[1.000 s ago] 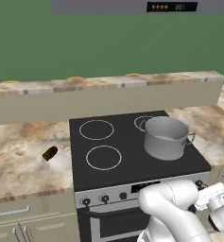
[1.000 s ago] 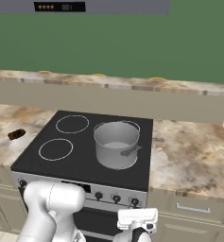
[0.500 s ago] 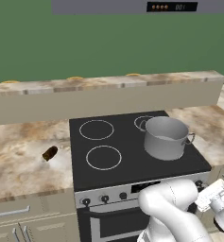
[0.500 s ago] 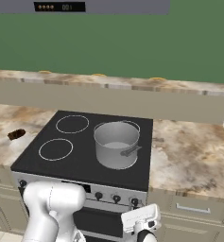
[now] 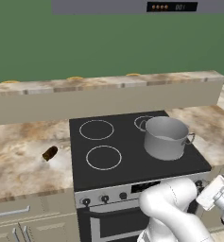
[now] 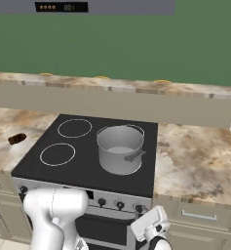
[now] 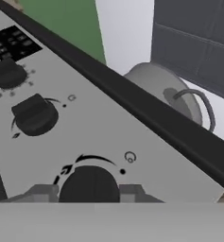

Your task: Turn on the burner for the pot on the stove. Wait thirty seconds for the pot to heat up. Then add the sweet potato to the pot.

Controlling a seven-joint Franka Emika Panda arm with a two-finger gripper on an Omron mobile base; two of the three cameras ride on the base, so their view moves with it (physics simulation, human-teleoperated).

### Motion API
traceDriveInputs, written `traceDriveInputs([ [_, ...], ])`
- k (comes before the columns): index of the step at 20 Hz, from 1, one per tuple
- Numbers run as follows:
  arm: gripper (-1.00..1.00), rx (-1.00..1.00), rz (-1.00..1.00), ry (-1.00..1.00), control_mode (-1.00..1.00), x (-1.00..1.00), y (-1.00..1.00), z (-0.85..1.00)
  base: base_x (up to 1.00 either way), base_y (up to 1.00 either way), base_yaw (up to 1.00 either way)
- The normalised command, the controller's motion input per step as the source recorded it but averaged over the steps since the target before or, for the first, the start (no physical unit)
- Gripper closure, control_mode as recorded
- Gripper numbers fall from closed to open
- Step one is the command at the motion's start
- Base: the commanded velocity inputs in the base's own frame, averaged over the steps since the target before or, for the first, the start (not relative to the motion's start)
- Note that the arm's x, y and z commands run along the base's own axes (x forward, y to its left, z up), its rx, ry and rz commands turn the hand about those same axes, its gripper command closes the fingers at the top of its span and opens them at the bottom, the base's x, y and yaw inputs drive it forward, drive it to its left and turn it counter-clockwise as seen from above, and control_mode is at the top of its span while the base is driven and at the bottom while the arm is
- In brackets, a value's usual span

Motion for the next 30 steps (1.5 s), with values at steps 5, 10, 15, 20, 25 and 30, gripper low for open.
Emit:
traceDriveInputs([
  [5,-1.0,-0.29,0.08,-0.09,-1.0,-0.02,-0.02,0.0,0.0,0.0,0.0],
  [10,-1.0,-0.11,0.06,-0.11,-1.0,-0.59,-0.34,0.23,0.0,0.0,0.0],
  [15,-1.0,-0.02,0.03,-0.09,-1.0,-0.99,-0.66,0.61,0.0,0.0,0.0],
  [20,-1.0,0.0,0.06,-0.05,-1.0,-1.0,-0.69,0.6,0.0,0.0,0.0],
  [25,-1.0,-0.02,0.14,0.0,-1.0,-1.0,-0.56,0.62,0.0,0.0,0.0],
  [30,-1.0,-0.01,0.23,0.0,-1.0,-1.0,-0.6,0.7,0.0,0.0,0.0],
])
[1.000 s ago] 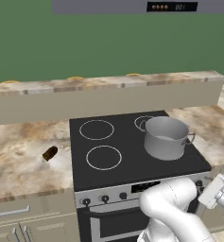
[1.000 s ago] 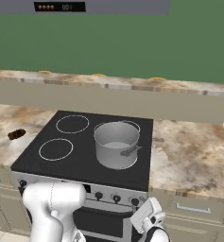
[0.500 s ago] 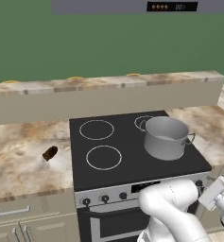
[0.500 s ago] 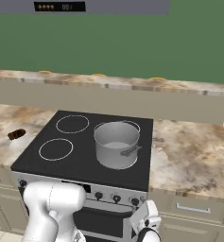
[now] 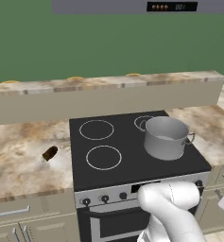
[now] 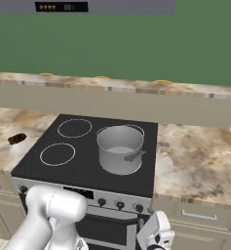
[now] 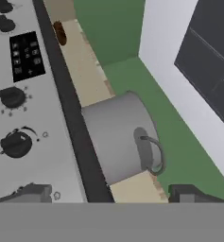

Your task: Turn on the burner for the pot on the stove. Wait thirty seconds for the pot to heat up. Then add the sweet potato to the pot.

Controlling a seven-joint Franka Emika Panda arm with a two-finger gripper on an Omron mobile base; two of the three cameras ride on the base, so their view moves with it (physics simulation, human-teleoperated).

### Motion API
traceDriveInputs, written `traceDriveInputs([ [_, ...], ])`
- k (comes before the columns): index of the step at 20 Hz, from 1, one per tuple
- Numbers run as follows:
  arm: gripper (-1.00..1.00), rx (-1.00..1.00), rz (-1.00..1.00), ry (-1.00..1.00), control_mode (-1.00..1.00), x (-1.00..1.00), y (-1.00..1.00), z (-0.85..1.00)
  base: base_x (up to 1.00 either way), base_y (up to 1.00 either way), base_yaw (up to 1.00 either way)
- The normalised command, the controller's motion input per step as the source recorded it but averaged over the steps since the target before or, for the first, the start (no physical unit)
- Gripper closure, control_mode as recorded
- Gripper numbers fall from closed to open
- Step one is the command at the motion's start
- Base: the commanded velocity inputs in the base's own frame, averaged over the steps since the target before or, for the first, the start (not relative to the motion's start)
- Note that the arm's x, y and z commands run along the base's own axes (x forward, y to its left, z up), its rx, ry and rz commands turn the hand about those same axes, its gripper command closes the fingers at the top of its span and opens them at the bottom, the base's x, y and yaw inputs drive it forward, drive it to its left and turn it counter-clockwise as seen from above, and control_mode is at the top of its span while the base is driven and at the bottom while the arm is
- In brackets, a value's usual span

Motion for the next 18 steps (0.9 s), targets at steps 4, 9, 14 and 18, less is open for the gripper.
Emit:
traceDriveInputs([
  [4,-1.0,-0.04,0.23,0.0,-1.0,-1.0,-0.55,0.91,0.0,0.0,0.0],
  [9,-1.0,0.0,0.19,0.0,-1.0,-0.69,-0.09,1.0,0.0,0.0,0.0],
  [14,-1.0,0.0,0.15,0.03,-1.0,-0.17,0.06,1.0,0.0,0.0,0.0],
  [18,-1.0,0.0,0.14,0.0,-1.0,-0.16,0.02,1.0,0.0,0.0,0.0],
])
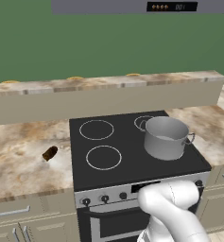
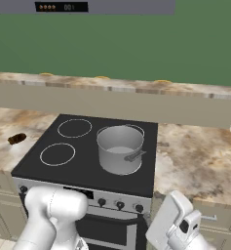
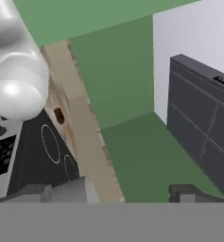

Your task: Turn on the burner for the pot on the stove. Wait thirty seconds for the pot to heat up. Then add the sweet potato to the pot.

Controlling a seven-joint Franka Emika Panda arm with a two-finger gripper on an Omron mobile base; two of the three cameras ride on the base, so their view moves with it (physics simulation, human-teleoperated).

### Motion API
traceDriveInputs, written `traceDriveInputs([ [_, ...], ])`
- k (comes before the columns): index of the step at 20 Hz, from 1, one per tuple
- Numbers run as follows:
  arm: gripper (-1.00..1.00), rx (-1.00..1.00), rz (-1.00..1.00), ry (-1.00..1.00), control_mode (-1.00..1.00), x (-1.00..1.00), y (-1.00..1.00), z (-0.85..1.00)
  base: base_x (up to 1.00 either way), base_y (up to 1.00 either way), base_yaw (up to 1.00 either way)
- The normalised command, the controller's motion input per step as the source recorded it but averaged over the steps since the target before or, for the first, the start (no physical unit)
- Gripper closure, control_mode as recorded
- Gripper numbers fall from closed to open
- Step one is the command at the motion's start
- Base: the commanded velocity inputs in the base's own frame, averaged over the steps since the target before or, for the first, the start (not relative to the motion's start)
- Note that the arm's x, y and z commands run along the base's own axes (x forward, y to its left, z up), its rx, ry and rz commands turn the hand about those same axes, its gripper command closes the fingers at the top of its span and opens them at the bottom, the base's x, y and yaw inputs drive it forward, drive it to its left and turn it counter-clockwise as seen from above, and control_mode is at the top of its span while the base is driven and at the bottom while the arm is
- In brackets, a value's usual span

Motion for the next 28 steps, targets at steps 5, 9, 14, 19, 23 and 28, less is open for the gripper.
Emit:
traceDriveInputs([
  [5,-1.0,0.0,0.14,0.0,-1.0,0.0,0.01,1.0,0.0,0.0,0.0],
  [9,-1.0,0.0,0.15,0.01,-1.0,0.0,0.0,1.0,0.0,0.0,0.0],
  [14,-1.0,0.0,0.13,0.03,-1.0,-0.08,0.26,1.0,0.0,0.0,0.0],
  [19,-1.0,0.0,0.11,0.02,-1.0,-0.17,0.41,1.0,0.0,0.0,0.0],
  [23,-1.0,-0.04,0.09,0.14,-1.0,-0.1,0.87,0.43,0.0,0.0,0.0],
  [28,-1.0,-0.06,0.01,0.39,-1.0,0.16,1.0,-0.03,0.0,0.0,0.0],
])
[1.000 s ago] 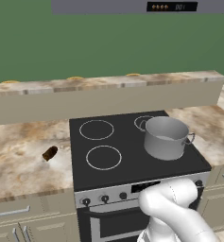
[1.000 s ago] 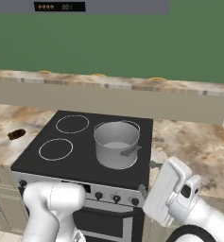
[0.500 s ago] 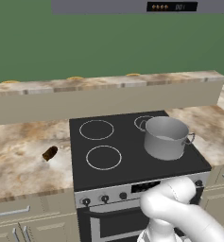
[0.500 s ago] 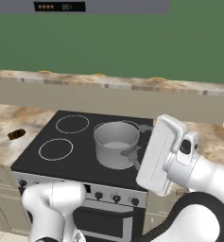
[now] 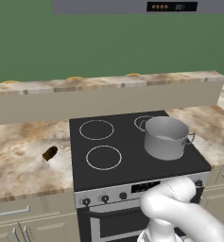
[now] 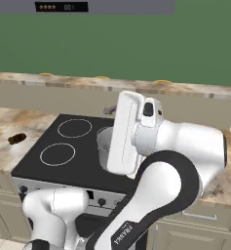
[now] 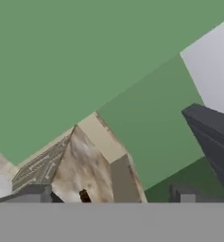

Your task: Turn on the burner for the pot on the stove. Wait thirty seconds for the pot to heat up. Then add the sweet potato to the pot.

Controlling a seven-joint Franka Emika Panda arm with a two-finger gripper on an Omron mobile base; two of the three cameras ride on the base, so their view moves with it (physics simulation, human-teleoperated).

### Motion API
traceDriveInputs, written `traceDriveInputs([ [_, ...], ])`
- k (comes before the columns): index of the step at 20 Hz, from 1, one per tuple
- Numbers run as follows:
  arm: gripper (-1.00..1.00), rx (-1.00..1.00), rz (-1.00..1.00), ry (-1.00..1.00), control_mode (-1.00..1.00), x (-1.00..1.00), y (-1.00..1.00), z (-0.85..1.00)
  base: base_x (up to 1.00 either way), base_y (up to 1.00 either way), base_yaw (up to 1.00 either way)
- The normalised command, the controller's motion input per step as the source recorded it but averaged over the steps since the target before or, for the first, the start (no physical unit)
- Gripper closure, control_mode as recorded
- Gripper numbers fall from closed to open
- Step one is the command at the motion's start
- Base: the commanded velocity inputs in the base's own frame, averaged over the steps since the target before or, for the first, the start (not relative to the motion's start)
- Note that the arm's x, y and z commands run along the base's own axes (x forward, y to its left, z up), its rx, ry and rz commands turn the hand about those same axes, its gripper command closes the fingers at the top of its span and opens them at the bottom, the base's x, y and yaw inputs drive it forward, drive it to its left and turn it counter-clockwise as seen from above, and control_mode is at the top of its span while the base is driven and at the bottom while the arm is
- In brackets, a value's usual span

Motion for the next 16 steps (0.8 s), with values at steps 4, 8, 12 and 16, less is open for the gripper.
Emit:
traceDriveInputs([
  [4,-1.0,-0.03,0.0,0.33,-1.0,0.04,1.0,0.01,0.0,0.0,0.0],
  [8,-1.0,-0.09,-0.13,0.24,-1.0,0.0,1.0,0.17,0.0,0.0,0.0],
  [12,-1.0,-0.18,-0.29,0.3,-1.0,0.0,0.97,0.11,0.0,0.0,0.0],
  [16,-1.0,-0.18,-0.34,0.44,-1.0,0.17,0.81,0.18,0.0,0.0,0.0],
])
